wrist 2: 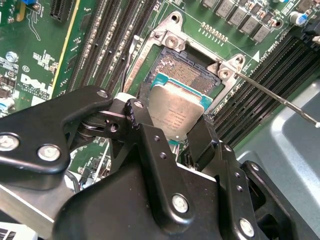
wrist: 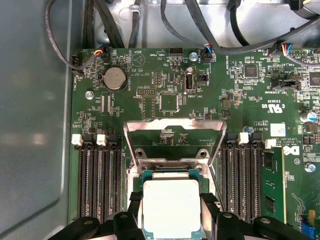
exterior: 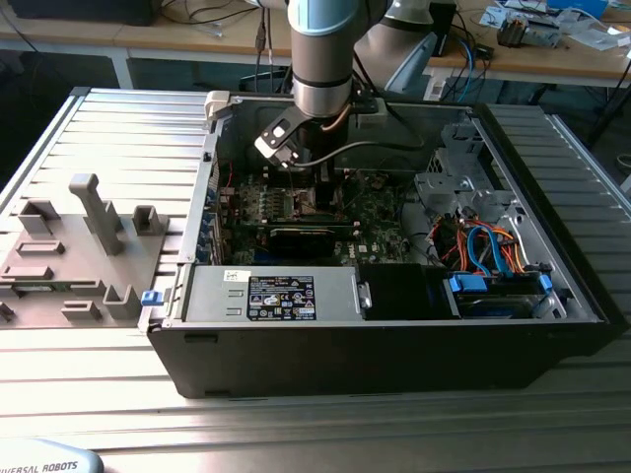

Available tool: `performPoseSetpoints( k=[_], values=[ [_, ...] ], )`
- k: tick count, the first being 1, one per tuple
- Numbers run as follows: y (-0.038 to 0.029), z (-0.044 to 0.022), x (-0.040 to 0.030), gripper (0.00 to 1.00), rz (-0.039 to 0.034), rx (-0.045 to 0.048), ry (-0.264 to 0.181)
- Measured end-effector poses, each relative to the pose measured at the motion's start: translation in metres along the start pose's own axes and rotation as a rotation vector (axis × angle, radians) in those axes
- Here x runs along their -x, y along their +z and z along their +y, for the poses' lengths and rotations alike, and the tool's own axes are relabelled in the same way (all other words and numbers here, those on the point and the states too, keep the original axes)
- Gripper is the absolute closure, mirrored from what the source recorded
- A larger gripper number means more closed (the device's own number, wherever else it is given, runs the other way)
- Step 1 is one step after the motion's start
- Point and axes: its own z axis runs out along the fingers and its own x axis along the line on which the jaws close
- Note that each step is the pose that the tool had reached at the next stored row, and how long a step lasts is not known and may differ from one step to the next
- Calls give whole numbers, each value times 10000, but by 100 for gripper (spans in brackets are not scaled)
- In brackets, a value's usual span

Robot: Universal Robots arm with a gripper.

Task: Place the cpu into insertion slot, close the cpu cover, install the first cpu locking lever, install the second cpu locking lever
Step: 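Place the cpu into insertion slot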

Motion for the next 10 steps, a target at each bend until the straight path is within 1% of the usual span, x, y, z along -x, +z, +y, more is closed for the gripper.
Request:
performPoseSetpoints(
  k=[4, 5, 6, 9, 10],
  values=[
    [2, -39, 0, 46, -94, 2, -8],
    [5, -46, 1, 46, -122, 2, -11],
    [12, -54, 1, 46, -166, 2, -12],
    [37, -57, 1, 46, -223, 2, -11],
    [42, -60, 0, 46, -231, 2, -4]
  ],
)
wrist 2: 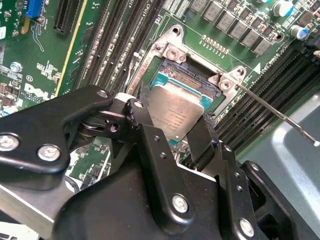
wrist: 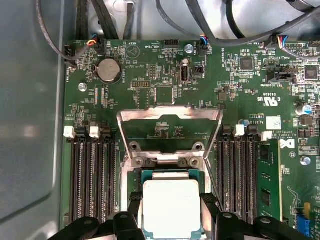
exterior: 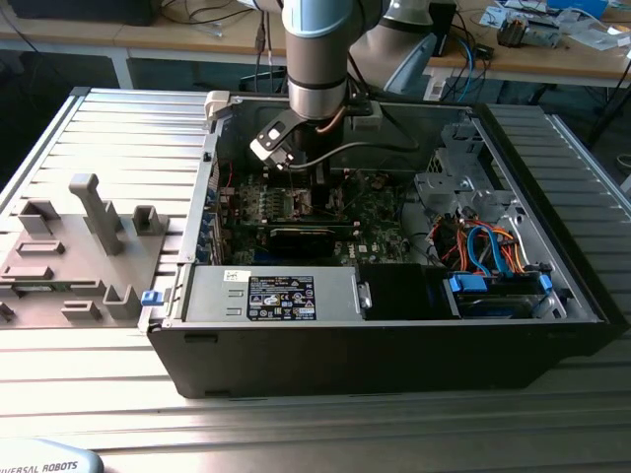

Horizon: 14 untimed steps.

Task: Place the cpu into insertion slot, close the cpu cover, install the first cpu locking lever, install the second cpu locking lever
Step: 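Place the cpu into insertion slot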

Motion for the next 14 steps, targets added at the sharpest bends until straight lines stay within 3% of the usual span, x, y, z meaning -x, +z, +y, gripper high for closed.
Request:
performPoseSetpoints(
  k=[9, 14],
  values=[
    [37, -22, -21, 46, -11, 0, 26],
    [51, -40, -71, 46, -22, -2, 155]
  ],
)
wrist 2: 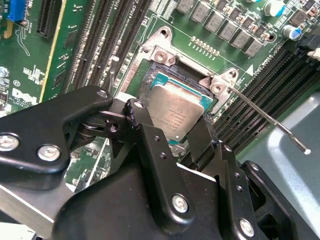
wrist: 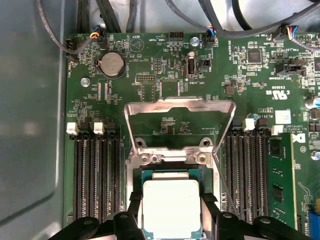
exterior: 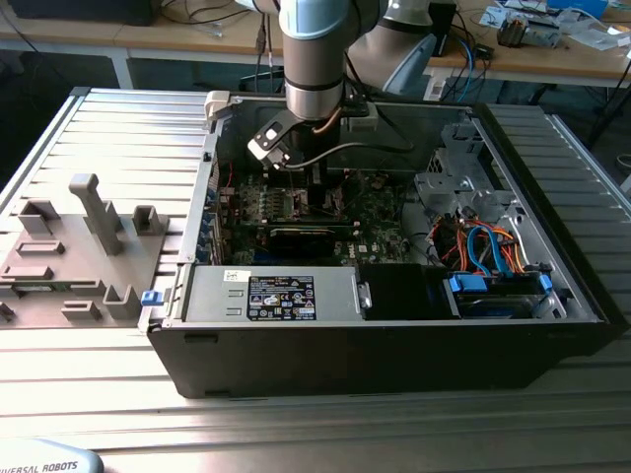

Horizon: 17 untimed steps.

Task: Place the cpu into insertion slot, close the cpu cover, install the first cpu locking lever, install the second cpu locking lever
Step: 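Place the cpu into insertion slot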

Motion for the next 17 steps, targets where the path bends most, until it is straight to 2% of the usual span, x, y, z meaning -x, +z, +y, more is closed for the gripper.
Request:
performPoseSetpoints(
  k=[4, 10, 17],
  values=[
    [16, -1, 0, 46, -28, -2, 94],
    [34, -3, 0, 46, -110, -2, 89],
    [40, 7, -1, 46, -118, -1, 90]
  ],
)
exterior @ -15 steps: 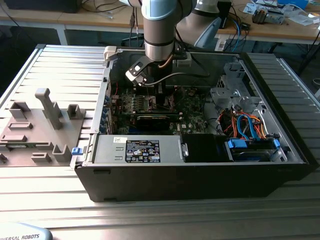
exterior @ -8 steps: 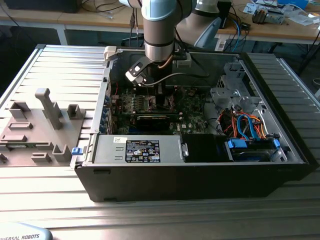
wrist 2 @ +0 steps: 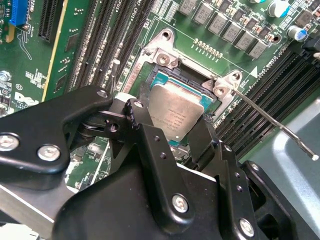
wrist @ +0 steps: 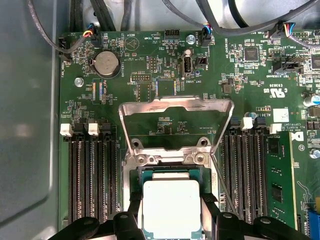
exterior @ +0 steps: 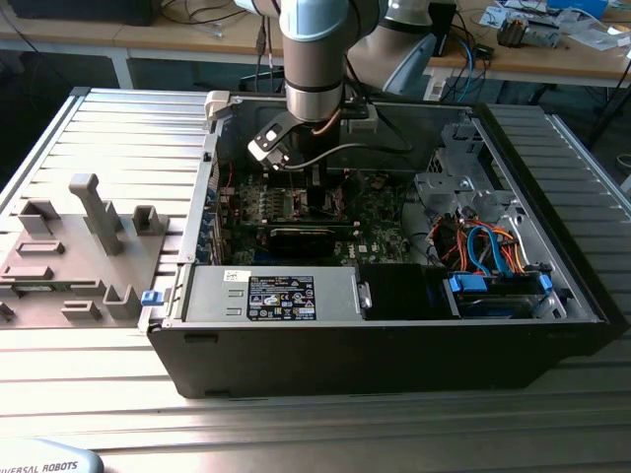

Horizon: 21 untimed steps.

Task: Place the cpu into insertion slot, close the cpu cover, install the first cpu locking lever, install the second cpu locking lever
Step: 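Place the cpu into insertion slot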

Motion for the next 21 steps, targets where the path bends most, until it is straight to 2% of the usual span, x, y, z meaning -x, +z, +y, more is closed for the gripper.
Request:
performPoseSetpoints(
  k=[11, 12, 19, 21],
  values=[
    [7, 7, -5, 45, 18, 12, -3],
    [4, 5, -2, 38, 9, 7, -3],
    [1, 4, 1, 38, 0, 1, -1],
    [-21, 6, 2, 38, 0, 1, 0]
  ],
)
